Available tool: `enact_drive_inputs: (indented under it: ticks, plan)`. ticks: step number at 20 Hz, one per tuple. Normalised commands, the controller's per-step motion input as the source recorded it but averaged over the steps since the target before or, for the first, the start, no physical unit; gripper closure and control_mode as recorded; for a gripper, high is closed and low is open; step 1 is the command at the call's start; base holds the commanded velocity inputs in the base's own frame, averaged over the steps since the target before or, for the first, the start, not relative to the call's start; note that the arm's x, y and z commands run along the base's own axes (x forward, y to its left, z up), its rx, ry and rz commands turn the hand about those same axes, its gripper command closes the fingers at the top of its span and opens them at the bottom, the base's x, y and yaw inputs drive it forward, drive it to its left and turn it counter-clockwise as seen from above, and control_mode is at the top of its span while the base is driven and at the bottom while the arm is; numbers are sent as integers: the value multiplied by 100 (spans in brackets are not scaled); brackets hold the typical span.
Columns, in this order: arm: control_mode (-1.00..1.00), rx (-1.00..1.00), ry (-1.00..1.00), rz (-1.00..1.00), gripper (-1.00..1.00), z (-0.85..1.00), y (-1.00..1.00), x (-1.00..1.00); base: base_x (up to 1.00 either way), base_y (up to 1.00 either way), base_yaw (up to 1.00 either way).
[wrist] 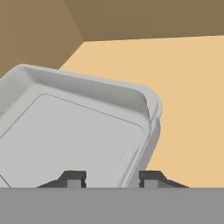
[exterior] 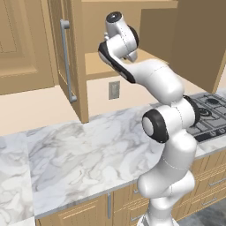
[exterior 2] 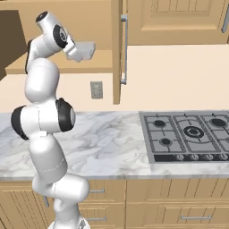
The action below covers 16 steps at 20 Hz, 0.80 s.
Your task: Retrieve the tupperware and aluminum foil from the cabinet and place them on the dining counter near the plate with steak and bell pepper to prepare for storing leftovers.
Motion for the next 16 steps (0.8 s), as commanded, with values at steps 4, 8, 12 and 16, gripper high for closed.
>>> enact_drive_inputs:
  ticks: [4,8,12,16]
  plan:
    - [-100,0,-15,-6,100,-50,0,-10,0,0,0]
    - [-100,0,-23,-5,100,-34,-1,-34,0,0,0]
    - [-100,0,-13,-1,100,-1,-7,-66,0,0,0]
    - [-100,0,0,0,100,22,-12,-94,0,0,0]
